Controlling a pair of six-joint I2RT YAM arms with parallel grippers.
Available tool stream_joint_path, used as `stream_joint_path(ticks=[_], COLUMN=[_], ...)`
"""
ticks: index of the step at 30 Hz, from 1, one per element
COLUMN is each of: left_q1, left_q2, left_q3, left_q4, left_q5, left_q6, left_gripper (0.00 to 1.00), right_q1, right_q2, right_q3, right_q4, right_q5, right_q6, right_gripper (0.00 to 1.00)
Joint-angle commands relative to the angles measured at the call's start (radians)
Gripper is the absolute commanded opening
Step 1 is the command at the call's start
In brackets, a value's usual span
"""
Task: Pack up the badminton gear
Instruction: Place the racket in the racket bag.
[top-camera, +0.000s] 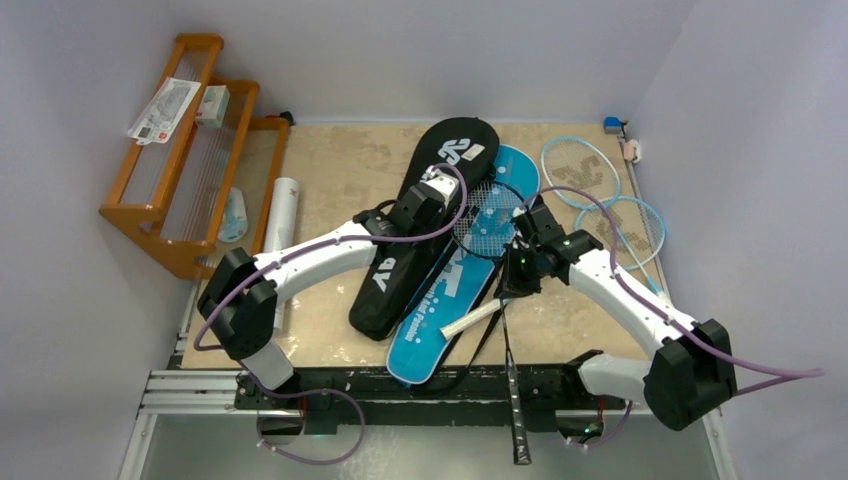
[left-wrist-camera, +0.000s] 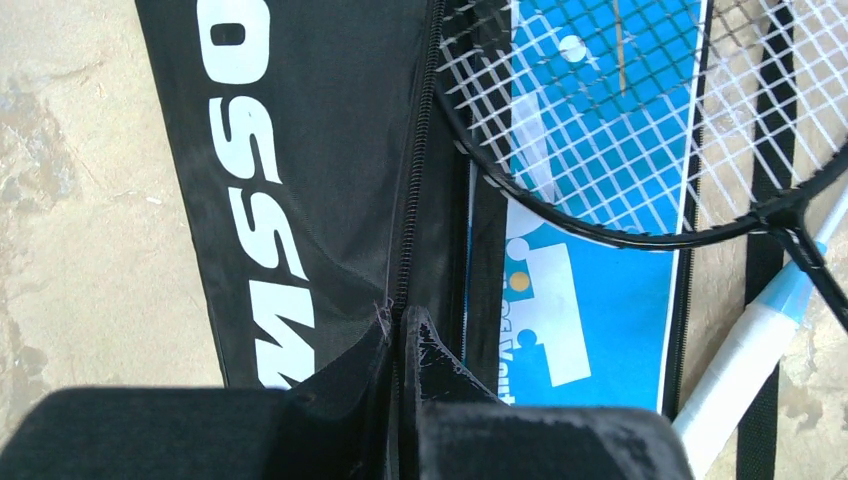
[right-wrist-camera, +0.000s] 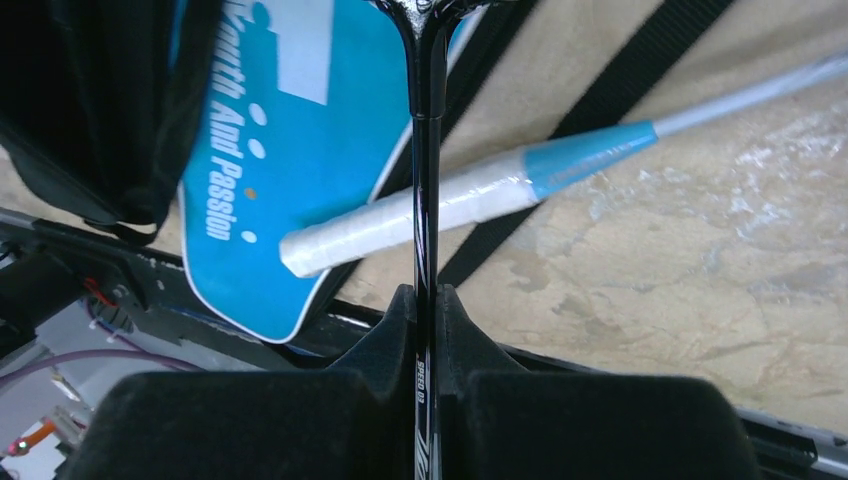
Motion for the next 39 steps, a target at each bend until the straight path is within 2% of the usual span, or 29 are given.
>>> stream_joint_path(ticks=[1, 7, 15, 18, 19, 21, 22, 23, 31, 39], left_q1=[0.002, 0.002, 0.001, -0.009, -0.016, -0.032, -0.04, -0.045, -0.059, -0.058], left_q2=[-0.055, -0.056, -0.054, -0.05, -0.05, -0.05, -0.046, -0.041, 0.029, 0.13], left_q3=[-0.001, -0.001, -0.011, -0.026, -0.034, -0.052, -0.059, -0.063, -0.059, -0.029], left_q4=[0.058, 0.069, 0.057, 0.032, 0.025, 0.008, -0.001, -0.015, -0.033, 0.007], left_q5=[0.032, 0.092, 0.162, 0.138, 0.102, 0.048, 0.0, -0.034, -0.196, -0.407], left_q6=[-0.02, -0.013, -0.02, -0.015, -0.013, -0.009, -0.012, -0.021, -0.049, -0.042], left_gripper=[0.0, 0.0, 0.01, 0.18, 0.29, 0.41, 0.5, 0.54, 0.67, 0.66], right_q1=[0.019, 0.041, 0.043, 0.044, 0.043, 0.043, 0.043, 0.043, 0.043, 0.044], right_q2=[0.021, 0.077, 0.17, 0.196, 0.205, 0.215, 0.221, 0.223, 0.222, 0.227], right_q3=[0.084, 0.131, 0.161, 0.162, 0.162, 0.16, 0.16, 0.16, 0.152, 0.153], right_q4=[0.054, 0.097, 0.24, 0.297, 0.312, 0.34, 0.348, 0.358, 0.408, 0.419], right_q5=[-0.051, -0.067, -0.042, -0.036, -0.037, -0.041, -0.043, -0.048, -0.074, -0.086], right_q6=[-0.003, 0.006, 0.025, 0.045, 0.05, 0.058, 0.062, 0.065, 0.08, 0.083], right_gripper=[0.0, 0.0, 0.0, 0.0, 0.0, 0.0, 0.0, 0.0, 0.0, 0.0])
